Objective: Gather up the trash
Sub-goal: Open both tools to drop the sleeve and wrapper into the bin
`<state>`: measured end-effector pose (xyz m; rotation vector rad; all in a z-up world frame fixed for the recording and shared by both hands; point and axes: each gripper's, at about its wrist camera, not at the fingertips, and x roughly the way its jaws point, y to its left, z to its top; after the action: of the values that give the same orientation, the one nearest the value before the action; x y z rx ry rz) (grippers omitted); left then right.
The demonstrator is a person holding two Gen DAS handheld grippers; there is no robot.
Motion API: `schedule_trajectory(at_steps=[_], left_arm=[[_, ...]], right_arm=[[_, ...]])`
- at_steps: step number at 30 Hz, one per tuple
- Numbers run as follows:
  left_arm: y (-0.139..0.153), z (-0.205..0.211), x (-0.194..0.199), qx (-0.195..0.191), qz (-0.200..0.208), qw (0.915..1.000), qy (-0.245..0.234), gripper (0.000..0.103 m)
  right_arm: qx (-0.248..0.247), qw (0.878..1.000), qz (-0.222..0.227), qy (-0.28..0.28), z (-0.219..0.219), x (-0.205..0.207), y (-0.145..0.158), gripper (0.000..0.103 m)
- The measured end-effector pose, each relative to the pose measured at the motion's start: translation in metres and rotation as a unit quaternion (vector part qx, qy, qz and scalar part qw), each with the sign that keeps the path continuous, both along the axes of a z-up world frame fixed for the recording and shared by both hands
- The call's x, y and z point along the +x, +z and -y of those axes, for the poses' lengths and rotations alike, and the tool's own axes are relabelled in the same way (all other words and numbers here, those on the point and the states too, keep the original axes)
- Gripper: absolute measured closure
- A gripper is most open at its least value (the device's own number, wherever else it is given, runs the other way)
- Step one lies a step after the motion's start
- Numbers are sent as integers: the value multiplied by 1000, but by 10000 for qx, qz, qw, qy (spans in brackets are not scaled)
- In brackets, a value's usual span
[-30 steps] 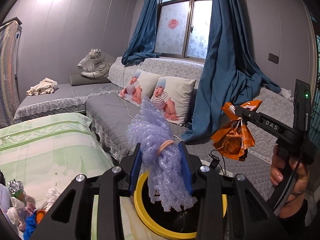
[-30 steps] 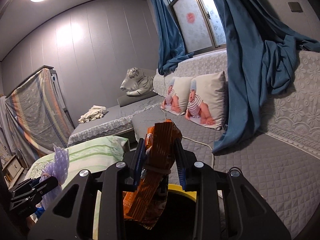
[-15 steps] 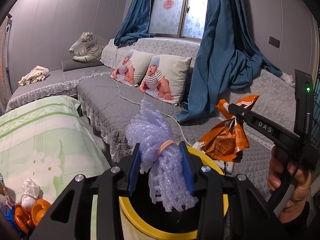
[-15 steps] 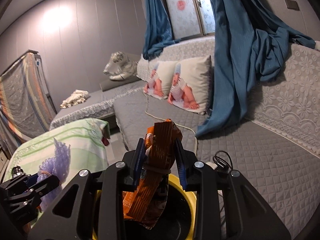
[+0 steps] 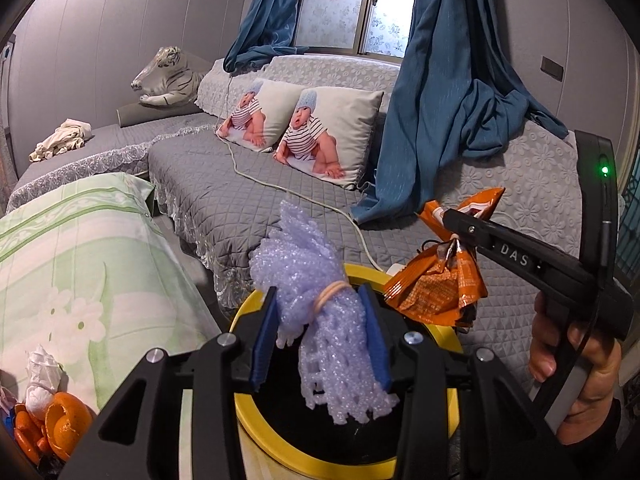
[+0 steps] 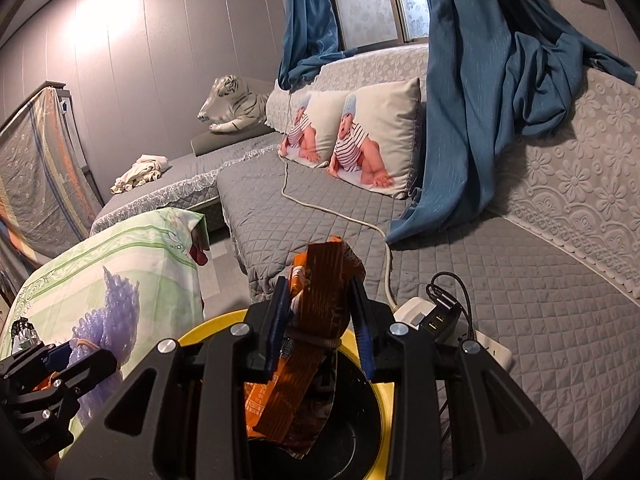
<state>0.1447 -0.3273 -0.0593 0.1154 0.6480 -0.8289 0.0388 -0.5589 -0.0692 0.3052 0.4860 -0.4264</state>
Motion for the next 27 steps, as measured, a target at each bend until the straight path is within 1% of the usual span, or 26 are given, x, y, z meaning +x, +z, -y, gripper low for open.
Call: schedule_trajectory(at_steps=[2,3,4,8,10,12,14,16,20,22,23,25,26,27], left_arm=[[-1,0,1,-17,-31,10000,40,63],[-1,-1,2,-34,-55,10000,47,60],[-1,-1,2,-47,-76,9999,60,54],[-1,-4,1,-93,-72,9999,122,44],[0,-6,1,-114,-52,9998,157,36],[2,-8,1,-161,-44,9997,198,31],[5,-12,1,-220,-28,9995,205,28],[9,-15,1,-272,34,9993,261,18],[18,-25,2,-370,198,9981,445,13],[24,-32,5,-418,259,9971,579,9],[27,-36,6,-454,280,9965,641,9],[33,-49,10,-529,328,9950,787,8],[37,-55,11,-551,356,9943,845,8],[40,-63,13,-564,411,9934,915,8]], right_arm=[[11,10000,-17,-12,0,0,-1,73],[24,10000,-34,-20,0,0,-1,72],[44,10000,-38,-19,2,0,-2,72],[73,10000,-39,-50,5,0,-2,69],[107,9999,-16,-87,7,-1,-2,63],[114,9999,-6,-125,9,-3,-1,62],[125,9997,23,-184,12,-5,0,61],[157,9996,71,-237,14,-8,1,59],[165,9991,221,-316,17,-17,6,55],[152,9989,352,-270,14,-21,11,48],[142,9988,412,-229,14,-23,13,47],[118,9980,604,-131,8,-28,20,38],[100,9974,706,-73,5,-30,23,36],[74,9967,811,-7,2,-31,27,30]])
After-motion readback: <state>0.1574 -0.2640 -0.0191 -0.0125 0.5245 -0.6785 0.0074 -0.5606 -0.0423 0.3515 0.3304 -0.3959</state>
